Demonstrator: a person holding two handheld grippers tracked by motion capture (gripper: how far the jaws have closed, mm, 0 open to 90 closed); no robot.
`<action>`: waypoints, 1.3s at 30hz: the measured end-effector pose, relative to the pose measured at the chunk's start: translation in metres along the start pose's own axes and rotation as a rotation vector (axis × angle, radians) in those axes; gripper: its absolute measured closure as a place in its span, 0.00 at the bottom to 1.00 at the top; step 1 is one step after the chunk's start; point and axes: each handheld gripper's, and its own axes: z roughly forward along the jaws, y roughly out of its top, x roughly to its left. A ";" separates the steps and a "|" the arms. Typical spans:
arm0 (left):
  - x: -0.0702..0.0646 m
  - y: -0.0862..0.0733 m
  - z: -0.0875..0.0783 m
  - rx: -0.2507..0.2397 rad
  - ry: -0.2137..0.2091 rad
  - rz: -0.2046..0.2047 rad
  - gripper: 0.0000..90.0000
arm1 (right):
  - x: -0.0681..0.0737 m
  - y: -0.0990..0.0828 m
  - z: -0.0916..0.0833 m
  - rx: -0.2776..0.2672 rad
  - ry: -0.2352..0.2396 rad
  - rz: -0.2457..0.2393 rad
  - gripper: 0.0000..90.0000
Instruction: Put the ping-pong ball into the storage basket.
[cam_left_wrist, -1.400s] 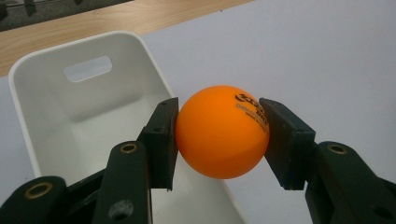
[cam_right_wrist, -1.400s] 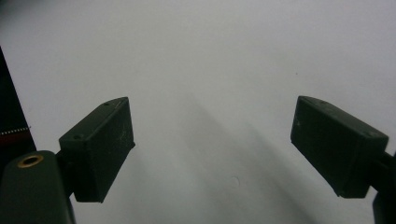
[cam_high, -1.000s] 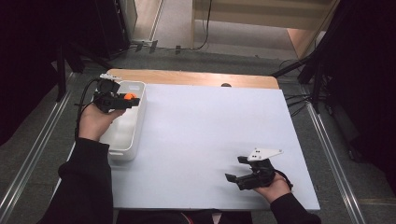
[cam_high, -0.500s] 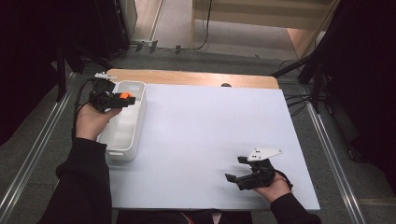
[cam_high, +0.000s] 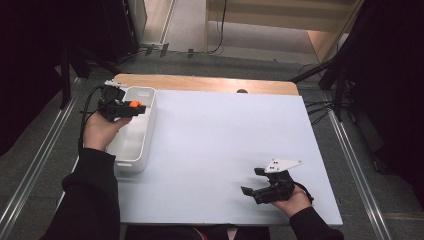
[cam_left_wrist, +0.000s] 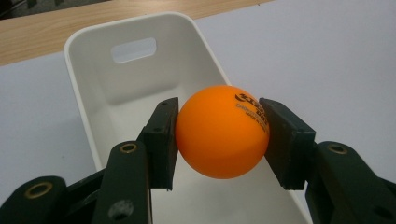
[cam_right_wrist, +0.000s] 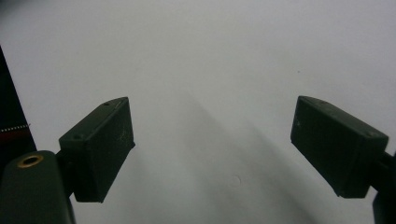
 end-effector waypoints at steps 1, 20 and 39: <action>0.000 -0.001 0.001 0.002 0.002 -0.004 0.56 | 0.000 0.000 0.000 0.000 0.001 -0.002 0.13; 0.004 -0.009 0.022 0.041 0.021 -0.043 0.56 | 0.000 0.000 0.000 0.000 0.001 -0.002 0.13; 0.003 -0.010 0.025 0.055 0.008 -0.063 0.53 | 0.000 0.000 0.000 0.000 0.001 0.000 0.13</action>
